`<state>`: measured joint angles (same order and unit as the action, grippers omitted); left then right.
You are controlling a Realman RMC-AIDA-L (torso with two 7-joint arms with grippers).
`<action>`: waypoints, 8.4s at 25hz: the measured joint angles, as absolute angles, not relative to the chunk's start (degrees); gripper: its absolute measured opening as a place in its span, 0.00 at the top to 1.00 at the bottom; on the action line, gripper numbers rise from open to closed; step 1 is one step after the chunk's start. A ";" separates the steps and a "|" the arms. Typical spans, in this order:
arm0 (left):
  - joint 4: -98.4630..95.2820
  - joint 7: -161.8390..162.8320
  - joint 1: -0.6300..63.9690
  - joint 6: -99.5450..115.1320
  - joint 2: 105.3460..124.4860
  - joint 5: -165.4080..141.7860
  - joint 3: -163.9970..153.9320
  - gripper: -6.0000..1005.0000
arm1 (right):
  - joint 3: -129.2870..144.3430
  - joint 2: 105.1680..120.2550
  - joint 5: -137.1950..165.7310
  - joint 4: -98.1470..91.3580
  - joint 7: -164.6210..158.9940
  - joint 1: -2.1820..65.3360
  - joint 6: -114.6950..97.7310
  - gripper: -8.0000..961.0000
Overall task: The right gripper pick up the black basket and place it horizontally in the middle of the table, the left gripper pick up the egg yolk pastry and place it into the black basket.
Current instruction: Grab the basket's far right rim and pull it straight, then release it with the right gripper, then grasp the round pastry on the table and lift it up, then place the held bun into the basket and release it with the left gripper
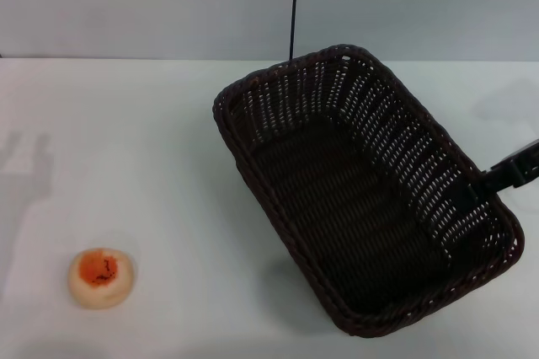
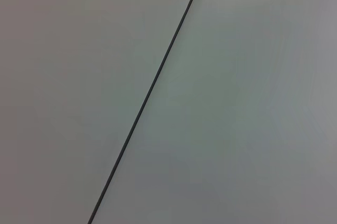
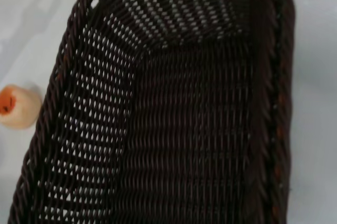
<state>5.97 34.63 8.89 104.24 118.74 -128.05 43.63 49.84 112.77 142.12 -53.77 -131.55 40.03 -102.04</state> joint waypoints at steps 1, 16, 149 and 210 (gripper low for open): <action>5.97 34.63 8.98 104.23 118.74 -128.06 43.62 0.58 | 50.41 112.91 142.14 -53.79 -131.54 39.97 -101.86 0.29; 5.98 34.63 9.06 103.71 118.74 -127.92 43.59 0.57 | 50.63 113.16 141.75 -54.86 -129.48 38.51 -100.50 0.77; -12.05 36.44 4.82 94.03 117.95 -128.15 1.97 0.31 | 15.10 118.86 52.29 -9.31 -41.27 14.89 -89.90 0.52; 4.57 32.29 25.67 87.95 118.56 -129.55 0.57 0.90 | 15.82 118.80 52.81 -6.60 -41.22 18.13 -86.69 0.52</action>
<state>4.57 32.29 25.67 87.95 118.56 -129.55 0.57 15.82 118.80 52.81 -6.60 -41.22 18.13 -86.69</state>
